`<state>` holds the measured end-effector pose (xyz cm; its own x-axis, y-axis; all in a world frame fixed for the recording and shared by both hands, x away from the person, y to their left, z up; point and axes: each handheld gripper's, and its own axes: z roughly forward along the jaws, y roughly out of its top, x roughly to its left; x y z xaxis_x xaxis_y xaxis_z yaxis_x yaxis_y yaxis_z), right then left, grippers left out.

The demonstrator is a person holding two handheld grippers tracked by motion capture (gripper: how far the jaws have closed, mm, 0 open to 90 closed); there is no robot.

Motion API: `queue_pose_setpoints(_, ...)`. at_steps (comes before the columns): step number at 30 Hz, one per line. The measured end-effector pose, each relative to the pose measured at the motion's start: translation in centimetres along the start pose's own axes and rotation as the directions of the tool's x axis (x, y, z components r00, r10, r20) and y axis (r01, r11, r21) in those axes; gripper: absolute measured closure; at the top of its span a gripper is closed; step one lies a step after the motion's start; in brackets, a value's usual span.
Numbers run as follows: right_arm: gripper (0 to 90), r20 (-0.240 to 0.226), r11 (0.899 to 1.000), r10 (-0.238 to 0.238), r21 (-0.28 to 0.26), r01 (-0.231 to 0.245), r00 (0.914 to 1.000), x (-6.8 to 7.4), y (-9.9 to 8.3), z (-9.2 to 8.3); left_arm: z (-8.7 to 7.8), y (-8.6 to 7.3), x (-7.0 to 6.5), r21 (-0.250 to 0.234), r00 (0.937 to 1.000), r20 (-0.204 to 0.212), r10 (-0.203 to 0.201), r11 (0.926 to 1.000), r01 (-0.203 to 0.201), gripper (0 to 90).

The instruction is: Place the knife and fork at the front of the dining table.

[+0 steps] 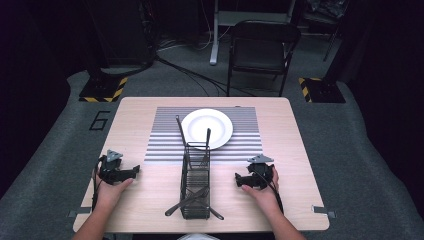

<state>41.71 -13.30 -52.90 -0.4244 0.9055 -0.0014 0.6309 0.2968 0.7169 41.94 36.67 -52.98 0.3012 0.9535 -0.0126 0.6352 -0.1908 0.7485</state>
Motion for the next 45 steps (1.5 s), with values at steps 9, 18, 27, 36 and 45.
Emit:
queue_pose_setpoints(9, 5.0, -0.001, 1.0, 0.023, -0.006, -0.023, 0.9997, 0.1, -0.1, -0.2, 0.0, 0.0, 0.0, 0.001, 1.0, 0.0, 0.0, 1.0, 0.0, 13.9)
queue_pose_setpoints(18, 21.4, -0.055, 0.999, -0.041, -0.03, 0.039, 0.9977, 0.5, 1.0, -1.5, 0.1, 0.1, 0.0, 0.0, 1.0, 0.004, 0.003, 1.0, -0.003, 14.0)
queue_pose_setpoints(27, 46.8, -0.18, 0.999, -0.04, 0.007, 0.042, 0.9829, 1.0, 2.5, -3.7, 0.1, 0.1, 0.0, 0.0, 1.0, 0.004, 0.003, 1.0, -0.003, 14.1)
queue_pose_setpoints(36, 50.8, -0.181, 0.996, -0.084, -0.006, 0.085, 0.9799, 1.4, 5.4, -5.5, 0.1, 0.1, 0.0, 0.001, 1.0, 0.004, 0.004, 1.0, -0.004, 14.0)
queue_pose_setpoints(45, 54.9, -0.213, 0.993, -0.121, -0.042, 0.114, 0.9697, 2.5, 7.3, -7.0, 0.1, 0.1, 0.0, 0.003, 1.0, 0.005, 0.005, 1.0, -0.005, 14.1)
